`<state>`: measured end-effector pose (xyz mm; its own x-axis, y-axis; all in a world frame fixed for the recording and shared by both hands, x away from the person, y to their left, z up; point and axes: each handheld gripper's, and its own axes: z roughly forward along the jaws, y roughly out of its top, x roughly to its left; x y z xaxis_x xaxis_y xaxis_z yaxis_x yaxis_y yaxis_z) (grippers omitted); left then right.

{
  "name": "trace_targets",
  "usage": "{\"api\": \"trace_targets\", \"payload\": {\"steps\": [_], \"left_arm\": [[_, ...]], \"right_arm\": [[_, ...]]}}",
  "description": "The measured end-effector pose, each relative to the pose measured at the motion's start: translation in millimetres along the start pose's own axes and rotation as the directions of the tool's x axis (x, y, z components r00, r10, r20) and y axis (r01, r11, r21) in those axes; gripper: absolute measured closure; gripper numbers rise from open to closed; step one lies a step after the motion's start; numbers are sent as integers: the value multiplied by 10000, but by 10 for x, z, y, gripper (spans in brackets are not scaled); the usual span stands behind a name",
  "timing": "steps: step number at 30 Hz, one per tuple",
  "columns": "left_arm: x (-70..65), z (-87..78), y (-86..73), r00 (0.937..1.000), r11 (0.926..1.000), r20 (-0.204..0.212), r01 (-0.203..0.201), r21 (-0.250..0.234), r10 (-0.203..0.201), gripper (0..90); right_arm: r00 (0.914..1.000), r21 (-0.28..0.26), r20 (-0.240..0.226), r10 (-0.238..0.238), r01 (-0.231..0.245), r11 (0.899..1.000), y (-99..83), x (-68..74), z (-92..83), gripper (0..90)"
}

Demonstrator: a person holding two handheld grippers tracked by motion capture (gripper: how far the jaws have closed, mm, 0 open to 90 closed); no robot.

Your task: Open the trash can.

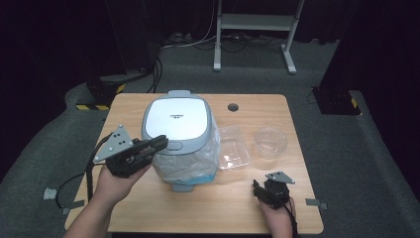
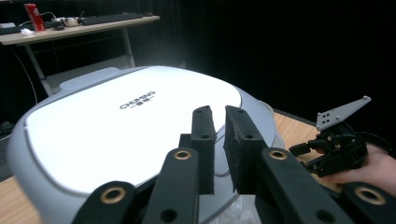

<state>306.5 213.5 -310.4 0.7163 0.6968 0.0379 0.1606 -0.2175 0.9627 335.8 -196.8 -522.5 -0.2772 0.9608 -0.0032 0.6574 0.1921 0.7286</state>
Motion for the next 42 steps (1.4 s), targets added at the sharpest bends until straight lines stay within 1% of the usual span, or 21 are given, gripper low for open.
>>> {"api": "trace_targets", "payload": {"steps": [1,5,8,10,11,12,14,15,16,18,19,24,25,30,31,33,34,38,40,42], "left_arm": [[0,0,0,10000,10000,0,0,0,0,835],[-34,96,-15,9999,10000,108,45,59,-45,863],[-41,141,-36,9999,9998,142,56,168,-58,863],[-34,169,-57,9998,9996,146,132,257,-136,863],[-31,182,-69,9997,9994,158,171,298,-176,863],[-29,183,-77,9996,9995,186,228,224,-232,864],[-24,180,-80,9991,9992,255,319,224,-325,864],[-22,180,-80,9984,9989,400,395,240,-404,860],[-24,180,-81,9978,9987,481,447,264,-459,855],[-39,177,-89,9987,9992,398,301,257,-311,856],[-46,177,-93,9989,9993,357,290,239,-298,856],[-40,175,-100,9981,9984,373,486,302,-497,872],[-43,178,-102,9986,9986,271,440,303,-448,876],[-67,169,-123,9993,9993,145,334,183,-337,885],[-72,154,-120,9996,9996,95,274,99,-275,884],[-87,124,-109,9998,9998,-139,145,149,-143,803],[-81,100,-108,9996,9998,-241,142,114,-139,773],[-8,-38,-107,9982,9993,-477,351,-161,-358,715],[30,-94,-122,9973,9995,-666,311,-70,-315,712],[73,-167,-154,9952,9994,-918,331,-98,-339,691]], "right_arm": [[10000,0,0,0,0,10000,0,0,0,374],[10000,-3,-42,-30,30,10000,0,-6,0,373],[10000,7,-44,-9,9,10000,1,-5,-1,372],[9999,-35,-71,-78,78,10000,1,-14,1,372],[10000,-20,-80,-3,3,10000,0,-12,0,372],[9999,-5,-84,70,-70,10000,-1,-8,-2,372],[10000,-19,-80,-11,11,10000,-1,-10,-1,372],[9999,-27,-82,-80,80,10000,-1,-12,0,372],[10000,-3,-75,-27,27,10000,-1,-6,-2,372],[10000,2,-71,-31,31,10000,-1,-4,-2,372],[10000,2,-70,-25,25,10000,-2,-3,-2,372],[10000,0,-56,-10,10,10000,-3,2,-3,373],[10000,1,-67,-10,10,10000,-3,2,-2,373],[10000,1,-74,-12,12,10000,-4,3,-3,373],[10000,3,-77,-12,12,10000,-3,2,-3,373],[10000,3,-86,-8,8,10000,-3,1,-3,373],[10000,3,-98,1,-1,10000,-3,-1,-3,373],[9999,9,-117,-19,19,10000,-2,-4,-4,373],[9999,6,-114,-24,24,10000,-2,-4,-4,373],[10000,1,-89,-13,13,10000,-3,1,-3,373]]}}
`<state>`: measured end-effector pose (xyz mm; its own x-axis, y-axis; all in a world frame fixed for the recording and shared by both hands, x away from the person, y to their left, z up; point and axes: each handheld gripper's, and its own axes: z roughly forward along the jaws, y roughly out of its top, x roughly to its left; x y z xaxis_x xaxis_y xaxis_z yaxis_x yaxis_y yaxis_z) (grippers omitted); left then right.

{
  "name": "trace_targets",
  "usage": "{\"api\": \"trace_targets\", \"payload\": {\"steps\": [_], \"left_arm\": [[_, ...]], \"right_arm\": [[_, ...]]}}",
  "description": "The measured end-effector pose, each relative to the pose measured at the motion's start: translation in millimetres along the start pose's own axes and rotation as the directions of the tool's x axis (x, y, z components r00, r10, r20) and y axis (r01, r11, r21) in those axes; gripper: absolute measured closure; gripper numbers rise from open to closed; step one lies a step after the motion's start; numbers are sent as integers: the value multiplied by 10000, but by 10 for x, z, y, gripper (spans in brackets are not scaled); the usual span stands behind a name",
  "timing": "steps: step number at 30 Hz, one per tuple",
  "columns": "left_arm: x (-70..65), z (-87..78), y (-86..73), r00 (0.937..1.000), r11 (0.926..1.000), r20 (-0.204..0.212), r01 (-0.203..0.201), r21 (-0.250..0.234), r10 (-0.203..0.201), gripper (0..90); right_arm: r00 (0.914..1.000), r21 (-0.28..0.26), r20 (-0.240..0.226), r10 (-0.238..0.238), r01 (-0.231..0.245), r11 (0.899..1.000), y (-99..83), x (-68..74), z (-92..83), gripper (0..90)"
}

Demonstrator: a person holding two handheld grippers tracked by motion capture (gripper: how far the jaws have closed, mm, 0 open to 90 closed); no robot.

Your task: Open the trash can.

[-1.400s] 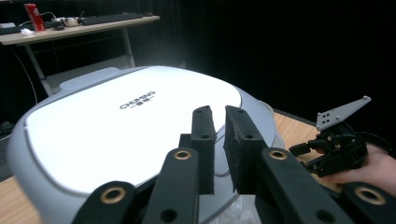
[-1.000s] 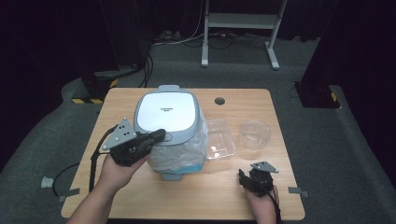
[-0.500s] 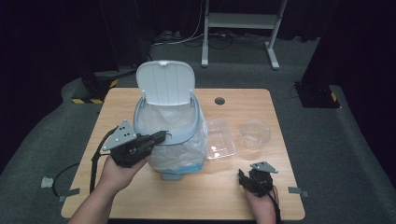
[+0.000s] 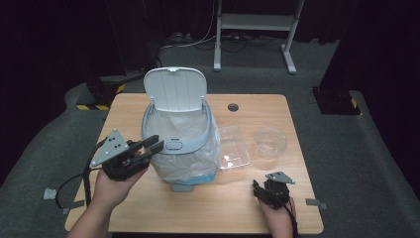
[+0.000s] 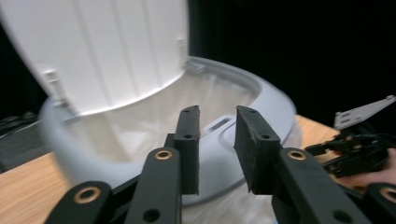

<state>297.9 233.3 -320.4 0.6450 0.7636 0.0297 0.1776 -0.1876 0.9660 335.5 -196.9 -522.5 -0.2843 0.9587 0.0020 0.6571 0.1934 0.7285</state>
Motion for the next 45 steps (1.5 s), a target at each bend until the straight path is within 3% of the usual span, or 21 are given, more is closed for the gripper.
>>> {"api": "trace_targets", "payload": {"steps": [5,8,11,18,26,33,40,43,45], "left_arm": [[186,-180,-95,9983,9995,-533,219,-226,-231,653],[366,-312,-169,9940,9974,-879,626,-356,-655,648],[521,-392,-283,9873,9960,-1311,874,-194,-892,642],[777,-323,-671,9712,9881,-2015,1416,601,-1270,638],[832,-129,-1107,9651,9742,-2291,1647,1541,-1270,616],[804,51,-1555,9590,9487,-2537,1912,2517,-1260,569],[768,222,-1876,9556,9055,-2775,2019,3731,-988,502],[753,261,-1949,9558,8962,-2840,1907,4006,-765,477],[756,278,-1991,9567,8907,-2788,1968,4099,-831,463]], "right_arm": [[10000,0,67,-64,64,10000,0,8,2,372],[10000,-6,55,-47,47,10000,-2,5,1,372],[10000,-5,51,-31,32,10000,-3,5,0,373],[10000,-16,48,36,-36,10000,-2,2,0,374],[10000,-11,66,59,-58,10000,-3,3,-2,373],[10000,1,53,40,-40,10000,-3,3,-2,373],[10000,-17,76,-57,58,10000,-2,3,1,371],[9999,-6,86,-61,61,10000,-1,5,1,373],[10000,-5,86,-27,27,10000,-1,4,1,376]]}}
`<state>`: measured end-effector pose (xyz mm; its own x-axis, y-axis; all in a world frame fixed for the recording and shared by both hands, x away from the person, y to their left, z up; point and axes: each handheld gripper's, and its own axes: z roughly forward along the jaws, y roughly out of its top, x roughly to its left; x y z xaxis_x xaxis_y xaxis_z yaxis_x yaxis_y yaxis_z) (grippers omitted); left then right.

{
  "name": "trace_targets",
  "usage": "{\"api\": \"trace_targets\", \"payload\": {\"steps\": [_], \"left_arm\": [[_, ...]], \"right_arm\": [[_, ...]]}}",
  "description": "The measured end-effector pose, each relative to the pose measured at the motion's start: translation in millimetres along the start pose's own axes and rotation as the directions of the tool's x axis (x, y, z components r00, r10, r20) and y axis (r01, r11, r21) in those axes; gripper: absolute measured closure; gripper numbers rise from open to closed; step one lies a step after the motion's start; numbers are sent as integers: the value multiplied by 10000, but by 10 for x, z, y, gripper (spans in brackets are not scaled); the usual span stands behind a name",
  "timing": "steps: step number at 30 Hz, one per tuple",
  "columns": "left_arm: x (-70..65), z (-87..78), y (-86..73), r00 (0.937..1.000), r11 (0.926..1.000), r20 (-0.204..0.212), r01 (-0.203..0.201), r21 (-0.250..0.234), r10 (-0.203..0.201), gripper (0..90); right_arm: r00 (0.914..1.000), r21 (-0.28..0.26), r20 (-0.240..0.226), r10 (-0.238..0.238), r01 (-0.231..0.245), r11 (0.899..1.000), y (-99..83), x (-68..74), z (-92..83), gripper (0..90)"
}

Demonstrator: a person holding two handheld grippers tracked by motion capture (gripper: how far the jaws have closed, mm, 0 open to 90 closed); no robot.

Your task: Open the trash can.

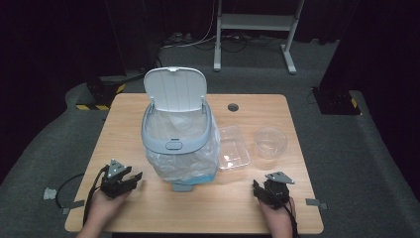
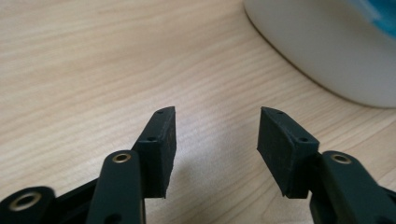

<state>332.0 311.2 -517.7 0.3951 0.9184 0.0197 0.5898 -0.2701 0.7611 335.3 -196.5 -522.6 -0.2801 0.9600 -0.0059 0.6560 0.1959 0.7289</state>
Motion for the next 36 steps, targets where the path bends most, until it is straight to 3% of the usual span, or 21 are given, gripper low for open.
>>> {"api": "trace_targets", "payload": {"steps": [4,17,22,25,30,36], "left_arm": [[11,59,-37,9996,9993,88,273,267,-276,439],[-14,76,-72,9991,9991,-95,413,76,-413,338],[-14,69,-81,9991,9991,-85,423,56,-423,335],[-13,69,-81,9991,9991,-86,413,57,-412,335],[-10,67,-83,9992,9992,-42,389,53,-388,333],[-12,63,-87,9995,9995,-4,323,58,-323,333]], "right_arm": [[10000,20,49,-26,26,10000,1,8,0,376],[10000,-1,-5,-83,83,10000,4,11,-5,391],[9999,-470,-94,-56,52,9989,26,32,-61,394],[9996,-916,-263,75,-99,9957,98,67,-136,405],[9987,-1332,-470,-220,156,9910,361,181,-186,406],[9979,-1733,-534,-354,257,9845,651,383,-78,394]]}}
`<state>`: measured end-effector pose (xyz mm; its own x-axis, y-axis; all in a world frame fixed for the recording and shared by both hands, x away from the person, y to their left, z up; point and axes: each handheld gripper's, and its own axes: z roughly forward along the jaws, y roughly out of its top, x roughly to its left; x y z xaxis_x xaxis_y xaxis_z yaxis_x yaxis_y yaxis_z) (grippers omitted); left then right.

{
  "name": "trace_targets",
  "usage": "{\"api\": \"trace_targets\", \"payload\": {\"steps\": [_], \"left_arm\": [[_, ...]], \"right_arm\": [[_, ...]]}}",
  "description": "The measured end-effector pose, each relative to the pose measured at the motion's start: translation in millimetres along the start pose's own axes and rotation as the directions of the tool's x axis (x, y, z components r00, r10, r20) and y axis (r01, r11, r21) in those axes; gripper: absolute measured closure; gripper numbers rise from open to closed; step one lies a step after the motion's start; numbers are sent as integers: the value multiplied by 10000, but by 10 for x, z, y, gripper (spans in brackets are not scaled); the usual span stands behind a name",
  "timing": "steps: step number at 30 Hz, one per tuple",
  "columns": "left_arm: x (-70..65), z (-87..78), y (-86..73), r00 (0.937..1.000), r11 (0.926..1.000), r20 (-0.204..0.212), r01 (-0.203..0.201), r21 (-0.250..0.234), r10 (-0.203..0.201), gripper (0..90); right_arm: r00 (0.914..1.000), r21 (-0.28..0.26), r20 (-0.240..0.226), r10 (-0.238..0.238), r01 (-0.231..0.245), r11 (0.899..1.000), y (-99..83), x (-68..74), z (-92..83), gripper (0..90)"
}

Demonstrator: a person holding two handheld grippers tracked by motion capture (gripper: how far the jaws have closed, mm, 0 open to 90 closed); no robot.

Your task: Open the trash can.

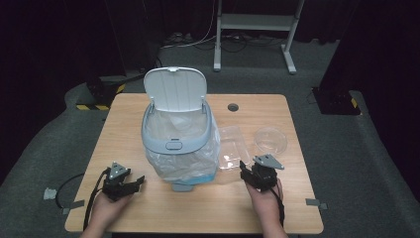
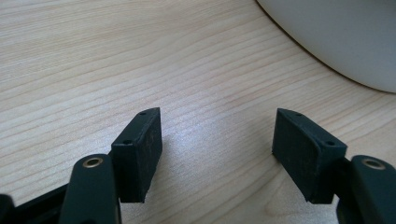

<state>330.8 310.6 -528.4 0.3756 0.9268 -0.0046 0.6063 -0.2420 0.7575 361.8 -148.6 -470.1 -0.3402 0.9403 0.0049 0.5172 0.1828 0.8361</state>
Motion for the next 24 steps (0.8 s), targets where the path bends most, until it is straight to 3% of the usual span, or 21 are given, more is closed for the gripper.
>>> {"api": "trace_targets", "payload": {"steps": [6,11,24], "left_arm": [[-4,-8,-6,10000,10000,42,-47,4,47,332],[-3,-11,-6,9998,9999,93,-158,39,158,332],[-15,-7,-6,9997,9999,196,-164,-1,164,333]], "right_arm": [[9991,185,231,-355,350,9992,120,105,184,379],[9977,416,455,-505,486,9980,111,96,246,377],[9984,284,357,-445,435,9987,2,124,138,373]]}}
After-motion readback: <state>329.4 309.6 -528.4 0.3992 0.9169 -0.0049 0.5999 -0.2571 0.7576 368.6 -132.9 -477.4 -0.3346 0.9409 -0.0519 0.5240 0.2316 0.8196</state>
